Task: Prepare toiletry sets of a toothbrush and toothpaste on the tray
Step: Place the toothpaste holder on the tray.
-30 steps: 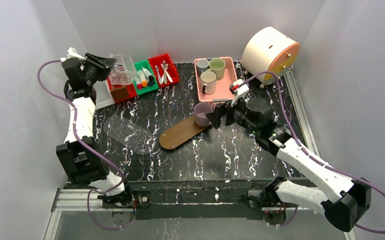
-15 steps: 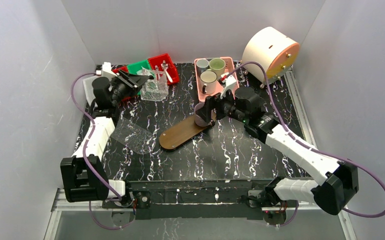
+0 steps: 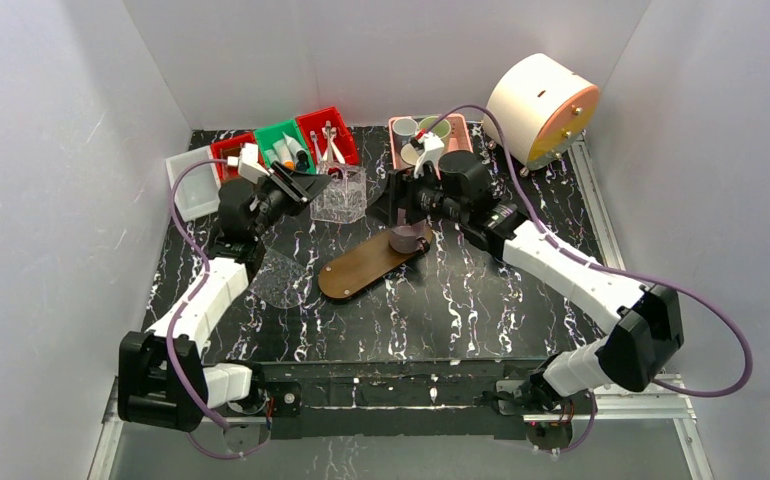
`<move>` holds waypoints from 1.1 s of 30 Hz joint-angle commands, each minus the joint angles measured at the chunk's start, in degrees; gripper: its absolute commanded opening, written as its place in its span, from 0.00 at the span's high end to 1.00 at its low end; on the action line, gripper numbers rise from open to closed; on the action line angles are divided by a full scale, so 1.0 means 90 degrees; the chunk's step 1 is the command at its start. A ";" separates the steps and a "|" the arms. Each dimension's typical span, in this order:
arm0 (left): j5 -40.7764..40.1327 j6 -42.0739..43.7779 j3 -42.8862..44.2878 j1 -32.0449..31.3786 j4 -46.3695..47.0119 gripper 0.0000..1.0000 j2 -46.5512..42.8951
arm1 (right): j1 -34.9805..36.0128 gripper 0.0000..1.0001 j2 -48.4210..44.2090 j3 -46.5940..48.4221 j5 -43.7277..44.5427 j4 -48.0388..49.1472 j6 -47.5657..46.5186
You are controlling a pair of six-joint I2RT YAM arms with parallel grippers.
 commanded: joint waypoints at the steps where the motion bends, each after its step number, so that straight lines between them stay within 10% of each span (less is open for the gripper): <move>1: -0.0428 0.0065 -0.0244 -0.0256 0.0620 1.00 -0.0351 | 0.0061 0.24 0.0256 0.0475 -0.0021 -0.0041 0.0544; 33: -0.1667 0.0063 -0.0925 -0.1579 0.0998 1.00 -0.0940 | 0.0129 0.67 0.1439 0.1223 -0.0341 0.0003 0.0701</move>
